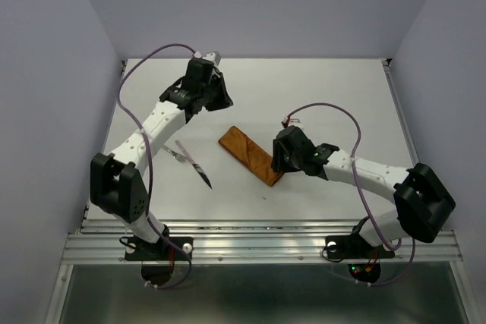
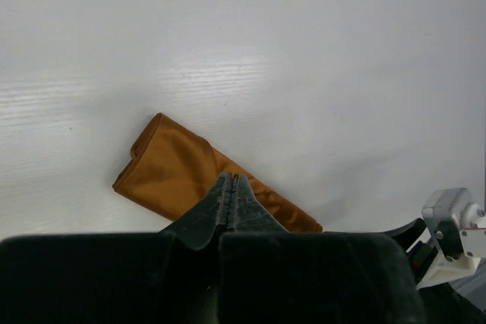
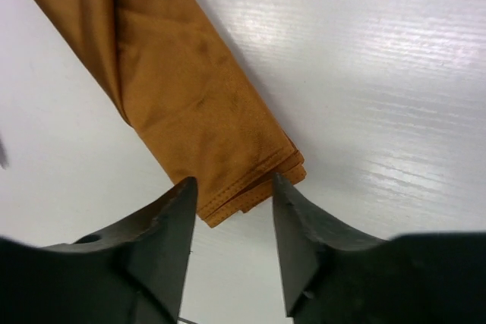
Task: Fold the napkin into a case and place the utensils inside
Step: Move the smaller rectangle-folded napkin to the center of the board, then move the knife to the center of the board.
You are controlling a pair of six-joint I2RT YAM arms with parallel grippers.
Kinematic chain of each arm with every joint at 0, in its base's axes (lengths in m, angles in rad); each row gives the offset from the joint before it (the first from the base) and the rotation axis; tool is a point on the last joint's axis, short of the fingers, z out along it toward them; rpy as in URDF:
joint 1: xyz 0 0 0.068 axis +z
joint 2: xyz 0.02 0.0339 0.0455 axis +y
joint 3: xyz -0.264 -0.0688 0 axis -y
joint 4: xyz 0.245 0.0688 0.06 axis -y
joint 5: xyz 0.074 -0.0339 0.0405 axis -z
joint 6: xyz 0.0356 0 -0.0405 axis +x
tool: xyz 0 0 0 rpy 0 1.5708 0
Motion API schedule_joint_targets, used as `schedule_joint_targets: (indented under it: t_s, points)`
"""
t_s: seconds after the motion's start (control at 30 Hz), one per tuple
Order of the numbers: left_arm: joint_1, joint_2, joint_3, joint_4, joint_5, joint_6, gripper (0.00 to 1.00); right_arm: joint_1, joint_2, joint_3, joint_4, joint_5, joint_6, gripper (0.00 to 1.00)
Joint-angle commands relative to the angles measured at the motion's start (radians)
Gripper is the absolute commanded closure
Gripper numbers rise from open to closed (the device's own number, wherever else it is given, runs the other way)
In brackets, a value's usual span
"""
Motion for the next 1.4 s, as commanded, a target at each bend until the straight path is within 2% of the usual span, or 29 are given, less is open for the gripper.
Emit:
schedule_joint_targets:
  t_s: [0.0, 0.17, 0.2, 0.27, 0.33, 0.37, 0.43, 0.5, 0.67, 0.73, 0.83, 0.87, 1.0, 1.07, 1.17, 1.37]
  points:
    - [0.002, -0.130, -0.033, 0.002, -0.057, 0.023, 1.00, -0.001, -0.080, 0.058, -0.063, 0.073, -0.005, 0.46]
    - [0.005, -0.255, -0.167, 0.026, -0.078, 0.037, 0.96, -0.001, -0.167, 0.049, -0.112, 0.159, 0.024, 0.26]
    - [0.005, -0.278, -0.192, 0.031, -0.087, 0.037, 0.92, -0.001, -0.202, 0.043, -0.120, 0.171, 0.039, 0.20]
    - [0.006, -0.332, -0.249, 0.029, -0.117, 0.042, 0.88, -0.001, -0.236, 0.027, -0.125, 0.209, 0.050, 0.16]
    - [0.009, -0.371, -0.292, 0.011, -0.149, 0.046, 0.79, -0.001, -0.262, 0.047, -0.175, 0.216, 0.064, 0.11]
    - [0.011, -0.380, -0.303, 0.002, -0.153, 0.045, 0.73, -0.001, -0.267, 0.058, -0.192, 0.214, 0.067, 0.10]
    - [0.023, -0.391, -0.317, -0.044, -0.222, 0.036, 0.68, -0.001, -0.282, 0.072, -0.216, 0.211, 0.068, 0.10]
    - [0.038, -0.388, -0.320, -0.082, -0.256, 0.013, 0.59, -0.001, -0.296, 0.076, -0.230, 0.205, 0.061, 0.10]
    - [0.104, -0.386, -0.336, -0.211, -0.366, -0.042, 0.57, -0.001, -0.298, 0.073, -0.245, 0.160, 0.048, 0.07]
    - [0.141, -0.395, -0.358, -0.245, -0.425, -0.052, 0.49, -0.001, -0.283, 0.098, -0.263, 0.133, 0.047, 0.07]
    - [0.175, -0.394, -0.390, -0.270, -0.449, -0.067, 0.49, -0.001, -0.284, 0.092, -0.244, 0.108, 0.033, 0.07]
    - [0.180, -0.386, -0.415, -0.273, -0.466, -0.076, 0.45, -0.001, -0.285, 0.086, -0.227, 0.101, 0.022, 0.07]
    - [0.186, -0.366, -0.482, -0.227, -0.491, -0.128, 0.44, -0.001, -0.267, 0.082, -0.207, 0.076, 0.013, 0.07]
    - [0.193, -0.337, -0.493, -0.151, -0.485, -0.136, 0.49, -0.001, -0.250, 0.075, -0.180, 0.043, 0.008, 0.07]
    - [0.203, -0.256, -0.449, -0.115, -0.492, -0.151, 0.54, -0.001, -0.215, 0.085, -0.187, 0.004, -0.015, 0.09]
    - [0.203, -0.069, -0.384, -0.069, -0.495, -0.182, 0.55, -0.001, -0.262, 0.046, -0.200, 0.019, -0.016, 0.09]
